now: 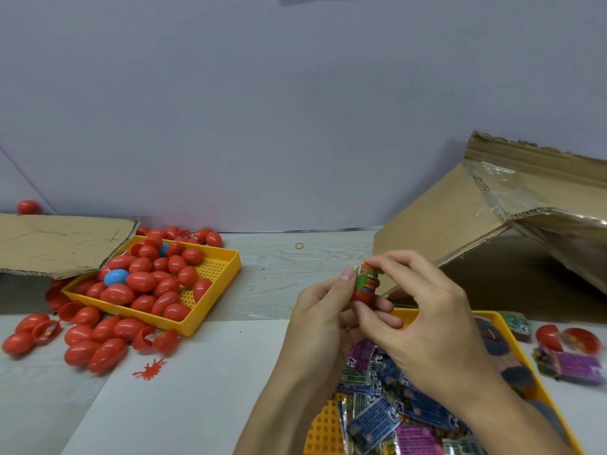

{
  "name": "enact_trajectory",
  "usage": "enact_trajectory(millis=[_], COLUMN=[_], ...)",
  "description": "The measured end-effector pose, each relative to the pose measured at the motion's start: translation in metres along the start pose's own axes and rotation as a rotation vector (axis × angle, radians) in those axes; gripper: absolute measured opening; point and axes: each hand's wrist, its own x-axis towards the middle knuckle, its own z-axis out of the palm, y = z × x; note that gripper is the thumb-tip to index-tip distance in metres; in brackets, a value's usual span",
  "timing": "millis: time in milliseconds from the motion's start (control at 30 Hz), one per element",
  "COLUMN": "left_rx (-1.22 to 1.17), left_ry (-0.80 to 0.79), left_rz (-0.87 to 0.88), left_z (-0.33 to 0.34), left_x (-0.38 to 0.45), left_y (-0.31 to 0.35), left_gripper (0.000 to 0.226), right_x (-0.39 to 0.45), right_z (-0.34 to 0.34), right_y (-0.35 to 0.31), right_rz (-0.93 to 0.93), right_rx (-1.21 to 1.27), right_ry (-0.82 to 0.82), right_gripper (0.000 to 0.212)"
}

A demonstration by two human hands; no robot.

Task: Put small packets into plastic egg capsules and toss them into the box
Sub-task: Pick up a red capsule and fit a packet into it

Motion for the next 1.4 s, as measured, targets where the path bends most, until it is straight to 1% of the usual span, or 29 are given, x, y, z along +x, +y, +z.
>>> enact_trajectory(millis=[100, 167, 233, 267, 333, 367, 433, 500, 567, 633, 733, 833, 933, 1033, 1167, 1200, 1300, 1400], left_rx=[-0.094, -0.223, -0.355, -0.386, -0.359, -0.315, -0.215, -0.115, -0.106, -0.202, -0.445, -0.513, -0.497, -0.455, -0.347, -0.314, -0.168, 0.07], left_ry=[-0.012, -0.03, -0.084, -0.099, -0.053, 0.007, 0.128, 0.135, 0.114, 0.14, 0.158, 0.17, 0.185, 0.194, 0.237, 0.247, 0.258, 0.251], left_rz=[-0.056, -0.12, -0.193, -0.216, -0.233, -0.231, -0.166, -0.087, -0.067, -0.101, -0.141, -0.147, -0.166, -0.141, -0.022, 0.002, 0.029, -0.021], left_z=[0.003, 0.004, 0.005, 0.006, 0.008, 0.009, 0.007, 0.005, 0.006, 0.006, 0.006, 0.005, 0.003, 0.001, 0.002, 0.007, 0.027, 0.063], left_x=[-0.001, -0.002, -0.004, -0.004, -0.003, -0.002, 0.002, 0.004, 0.003, 0.001, 0.0, -0.001, -0.001, -0.001, 0.001, 0.003, 0.013, 0.034], left_y=[0.003, 0.005, 0.006, 0.005, 0.003, 0.001, -0.003, -0.003, 0.0, 0.003, 0.007, 0.01, 0.01, 0.01, 0.019, 0.023, 0.037, 0.047], left_gripper=[0.042, 0.041, 0.041, 0.042, 0.043, 0.043, 0.047, 0.041, 0.038, 0.038, 0.033, 0.027, 0.026, 0.024, 0.046, 0.048, 0.046, 0.038], right_x=[0.0, 0.0, 0.0, 0.0, 0.0, -0.001, -0.001, 0.0, 0.0, 0.0, 0.0, 0.0, 0.001, 0.001, 0.0, 0.0, 0.0, 0.0], right_z=[0.0, 0.001, 0.002, 0.002, 0.003, 0.003, 0.002, 0.001, 0.001, 0.001, 0.0, -0.002, -0.002, 0.0, 0.004, 0.003, 0.004, 0.002], right_y=[-0.001, -0.002, -0.003, -0.004, -0.003, -0.002, 0.001, 0.001, 0.001, 0.0, -0.001, -0.001, 0.001, 0.007, 0.013, 0.015, 0.019, 0.02], right_rz=[-0.015, 0.0, 0.03, 0.041, 0.056, 0.06, 0.062, 0.068, 0.074, 0.082, 0.11, 0.14, 0.176, 0.239, 0.305, 0.314, 0.335, 0.381], right_rx=[0.056, 0.11, 0.181, 0.208, 0.219, 0.194, 0.102, 0.055, 0.058, 0.099, 0.236, 0.313, 0.323, 0.308, 0.261, 0.239, 0.224, 0.219], right_ry=[-0.015, -0.019, -0.021, -0.019, -0.018, -0.017, -0.023, -0.036, -0.043, -0.034, -0.001, 0.018, 0.028, 0.027, -0.022, -0.03, -0.03, -0.056], right_gripper=[0.044, 0.046, 0.049, 0.05, 0.048, 0.048, 0.05, 0.051, 0.054, 0.057, 0.054, 0.044, 0.032, 0.031, 0.028, 0.027, 0.027, 0.021])
